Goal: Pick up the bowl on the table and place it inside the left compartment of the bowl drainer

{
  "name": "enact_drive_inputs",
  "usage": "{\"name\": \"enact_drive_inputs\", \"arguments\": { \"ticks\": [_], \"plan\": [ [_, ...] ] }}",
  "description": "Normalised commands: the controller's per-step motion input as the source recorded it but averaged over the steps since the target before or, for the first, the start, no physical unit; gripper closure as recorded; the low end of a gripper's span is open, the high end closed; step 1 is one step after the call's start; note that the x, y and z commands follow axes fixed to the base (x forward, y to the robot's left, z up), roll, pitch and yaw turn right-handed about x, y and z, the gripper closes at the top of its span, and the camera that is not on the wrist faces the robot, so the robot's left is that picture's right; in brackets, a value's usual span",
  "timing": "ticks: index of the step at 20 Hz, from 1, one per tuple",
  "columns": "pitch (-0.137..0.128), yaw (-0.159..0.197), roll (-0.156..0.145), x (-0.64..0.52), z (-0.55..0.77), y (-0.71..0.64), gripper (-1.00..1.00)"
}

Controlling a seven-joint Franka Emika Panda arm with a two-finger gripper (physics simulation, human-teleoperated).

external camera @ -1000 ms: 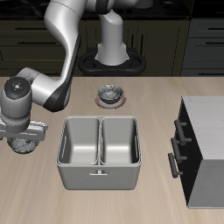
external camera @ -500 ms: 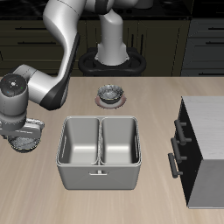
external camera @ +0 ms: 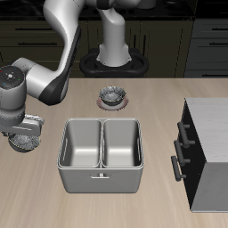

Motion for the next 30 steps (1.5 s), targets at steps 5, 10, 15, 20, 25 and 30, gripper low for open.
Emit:
{"name": "enact_drive_inputs", "arguments": {
  "ticks": [5,10,15,20,25,30],
  "plan": [
    [-0.052,-0.014,0.018,-0.07,0.33,0.10,1.00],
    [-0.048,-0.013,0.006,-0.07,0.29,0.07,1.00],
    [-0.040,-0.017,0.012,-0.08,0.30,0.04,1.00],
    [-0.057,-0.016,0.021,-0.16,0.48,0.18,1.00],
    [-0.016,-0.009,0.008,-0.13,0.34,0.17,1.00],
    [-0.024,-0.010,-0.030,-0.18,0.46,0.15,1.00]
  ]
}}
